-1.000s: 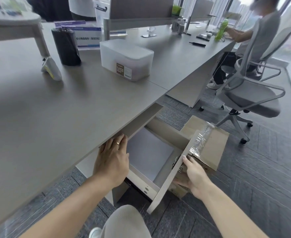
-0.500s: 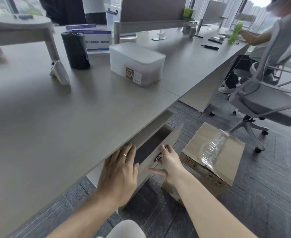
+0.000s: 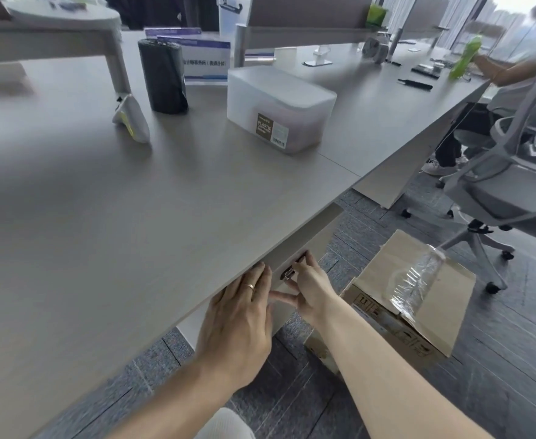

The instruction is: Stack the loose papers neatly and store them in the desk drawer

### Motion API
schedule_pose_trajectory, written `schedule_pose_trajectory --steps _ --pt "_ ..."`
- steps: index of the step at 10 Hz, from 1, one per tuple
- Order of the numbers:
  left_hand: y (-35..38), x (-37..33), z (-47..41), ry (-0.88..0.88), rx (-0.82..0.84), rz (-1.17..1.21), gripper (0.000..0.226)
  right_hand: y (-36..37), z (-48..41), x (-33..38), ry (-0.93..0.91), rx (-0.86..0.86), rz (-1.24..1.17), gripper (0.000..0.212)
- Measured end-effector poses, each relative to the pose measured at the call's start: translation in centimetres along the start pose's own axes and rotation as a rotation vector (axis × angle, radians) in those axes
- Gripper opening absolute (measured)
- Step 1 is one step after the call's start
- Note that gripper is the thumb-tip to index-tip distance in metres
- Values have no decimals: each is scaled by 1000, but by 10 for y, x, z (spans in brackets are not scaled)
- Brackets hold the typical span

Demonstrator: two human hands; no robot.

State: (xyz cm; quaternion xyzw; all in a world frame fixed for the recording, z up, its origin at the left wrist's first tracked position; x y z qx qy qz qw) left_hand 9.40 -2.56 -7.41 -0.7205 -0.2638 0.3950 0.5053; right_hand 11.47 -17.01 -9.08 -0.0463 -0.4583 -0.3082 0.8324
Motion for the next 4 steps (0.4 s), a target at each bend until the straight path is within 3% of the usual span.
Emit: schedule_pose_trajectory --steps 3,4 --pt "-5 -2 1 0 29 -30 61 -10 2 -3 75 47 4 64" --pt "-7 -11 2 -2 93 -25 64 -30 7 22 -72 -127 212 65"
Point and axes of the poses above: each hand's wrist, its own z-axis away from the middle knuckle, its own y-axis out of the palm, x = y × z, the point moved 5 cm from there along -z, towards the middle knuckle, and after that the axes turned 1 degree about -z, right-handed, at the moved point
